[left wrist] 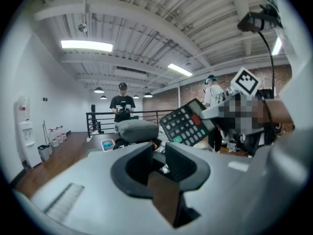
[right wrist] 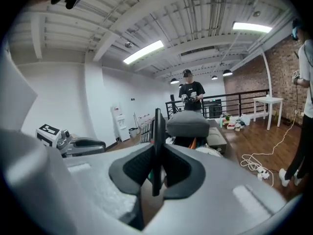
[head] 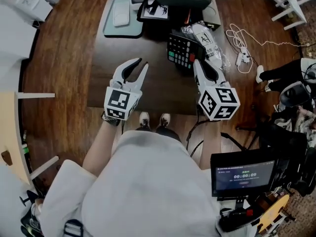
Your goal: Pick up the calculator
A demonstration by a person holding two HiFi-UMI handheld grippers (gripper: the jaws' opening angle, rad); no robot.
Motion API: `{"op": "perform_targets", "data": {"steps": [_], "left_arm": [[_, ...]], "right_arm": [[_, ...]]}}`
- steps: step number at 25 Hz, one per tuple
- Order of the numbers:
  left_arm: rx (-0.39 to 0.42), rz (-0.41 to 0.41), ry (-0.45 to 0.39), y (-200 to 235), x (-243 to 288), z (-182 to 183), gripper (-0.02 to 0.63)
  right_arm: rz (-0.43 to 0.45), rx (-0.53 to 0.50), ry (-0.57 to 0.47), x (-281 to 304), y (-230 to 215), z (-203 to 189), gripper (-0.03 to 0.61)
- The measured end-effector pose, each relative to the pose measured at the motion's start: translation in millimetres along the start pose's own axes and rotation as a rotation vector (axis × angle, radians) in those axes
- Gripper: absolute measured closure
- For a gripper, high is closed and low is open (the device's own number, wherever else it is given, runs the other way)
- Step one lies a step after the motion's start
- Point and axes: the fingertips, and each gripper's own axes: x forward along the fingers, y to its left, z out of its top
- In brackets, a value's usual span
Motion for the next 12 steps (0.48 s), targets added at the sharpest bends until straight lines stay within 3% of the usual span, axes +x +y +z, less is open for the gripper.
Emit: {"op": "perform_targets", "data": {"steps": [3, 12], "left_arm": [[-0.001, 0.007, -0.066, 5, -5, 30, 0.525], [0.050, 0.005, -0.161, 8, -20, 94, 0.525]], "right_arm": [[-0.009, -0.018, -0.068, -16, 0, 25, 0.526], [-0.035, -0.032, -0.206, -54, -7, 68, 0.526]]}}
